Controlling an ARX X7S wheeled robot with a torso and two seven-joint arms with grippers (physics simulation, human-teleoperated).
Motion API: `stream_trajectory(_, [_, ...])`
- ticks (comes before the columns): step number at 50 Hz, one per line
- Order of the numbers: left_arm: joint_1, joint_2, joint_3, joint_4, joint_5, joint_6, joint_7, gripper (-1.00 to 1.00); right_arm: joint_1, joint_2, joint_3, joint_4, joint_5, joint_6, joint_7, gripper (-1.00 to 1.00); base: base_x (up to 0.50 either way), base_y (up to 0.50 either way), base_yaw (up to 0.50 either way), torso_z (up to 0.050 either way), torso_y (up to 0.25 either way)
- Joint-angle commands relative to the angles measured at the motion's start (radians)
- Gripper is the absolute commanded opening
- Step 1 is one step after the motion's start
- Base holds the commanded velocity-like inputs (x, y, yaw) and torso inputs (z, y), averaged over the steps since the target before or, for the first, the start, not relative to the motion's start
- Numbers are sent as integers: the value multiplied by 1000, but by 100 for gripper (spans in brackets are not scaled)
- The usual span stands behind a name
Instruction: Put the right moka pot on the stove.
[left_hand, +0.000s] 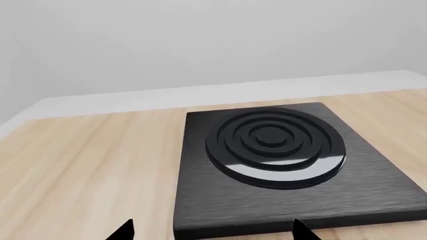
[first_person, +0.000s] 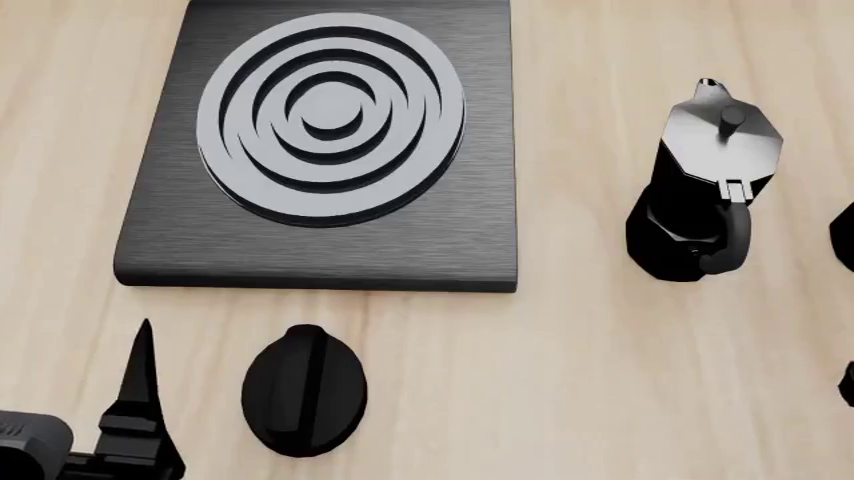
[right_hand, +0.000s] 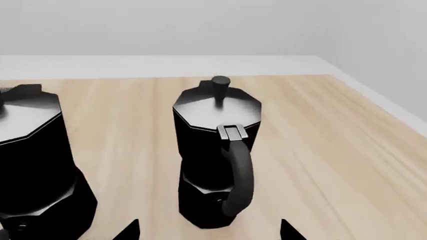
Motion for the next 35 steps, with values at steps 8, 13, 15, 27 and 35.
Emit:
stream_trajectory(8, [-1, -3, 4, 2, -6, 0, -3, 100, 60, 4, -30, 147, -24, -41, -73, 100, 0, 0, 0, 0, 0])
stream_trajectory(13, [-5, -4, 3, 9, -12, -6, -6, 100, 84, 6, -36, 177, -27, -41, -83, 100, 0, 0, 0, 0, 0])
stream_trajectory(15, [-2, -4, 4, 4, -10, 0, -5, 100, 96, 5, -41, 191, -33, -45, -85, 100, 0, 0, 0, 0, 0])
stream_trajectory(27, [-1, -6, 4, 7, -13, 2, -8, 100, 160, 3, -72, 223, -48, -32, -85, 100, 0, 0, 0, 0, 0])
stream_trajectory(35, [-5, -8, 5, 7, -16, -3, -11, 100, 194, 8, -88, 222, -51, -12, -82, 100, 0, 0, 0, 0, 0])
